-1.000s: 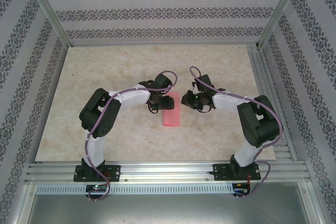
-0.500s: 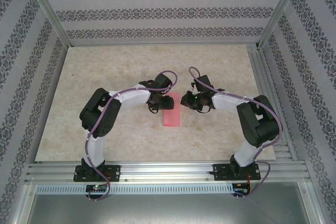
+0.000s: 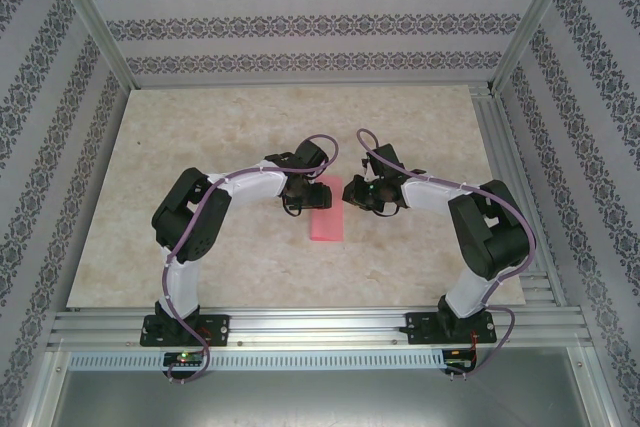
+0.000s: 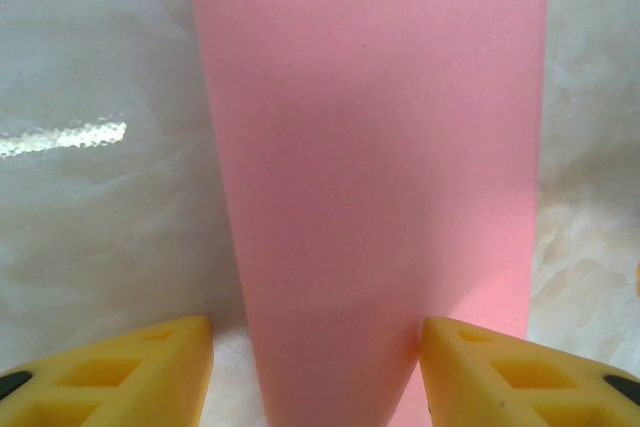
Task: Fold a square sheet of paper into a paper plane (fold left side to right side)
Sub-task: First fold in half a square sheet of paper at the center of the table, then hold the square sheet of paper at the center of the table.
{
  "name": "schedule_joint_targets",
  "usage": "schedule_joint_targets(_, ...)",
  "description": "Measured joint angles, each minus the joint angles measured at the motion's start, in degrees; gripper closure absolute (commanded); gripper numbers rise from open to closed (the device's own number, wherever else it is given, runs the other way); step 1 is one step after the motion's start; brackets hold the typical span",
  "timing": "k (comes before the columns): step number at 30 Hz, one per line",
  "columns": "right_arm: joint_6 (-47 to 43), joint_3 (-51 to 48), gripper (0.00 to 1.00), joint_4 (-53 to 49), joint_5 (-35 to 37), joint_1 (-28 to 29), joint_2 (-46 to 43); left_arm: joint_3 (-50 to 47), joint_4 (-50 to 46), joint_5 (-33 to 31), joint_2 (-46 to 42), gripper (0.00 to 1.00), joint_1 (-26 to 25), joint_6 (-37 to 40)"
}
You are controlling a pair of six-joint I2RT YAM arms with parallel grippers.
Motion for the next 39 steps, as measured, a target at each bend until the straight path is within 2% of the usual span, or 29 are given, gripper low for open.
schedule_joint_targets(21,0.00,0.20,0.86,-0.04,-0.02,0.04,0.11,0.20,-0.09,0.20,0.17,0.41,0.00,0.66)
schedule_joint_targets(39,1.22,1.88,0.86,0.44,-0.48,2.62,3.41,0.57,-0.55,0.17,0.42,0.41,0.00,0.66)
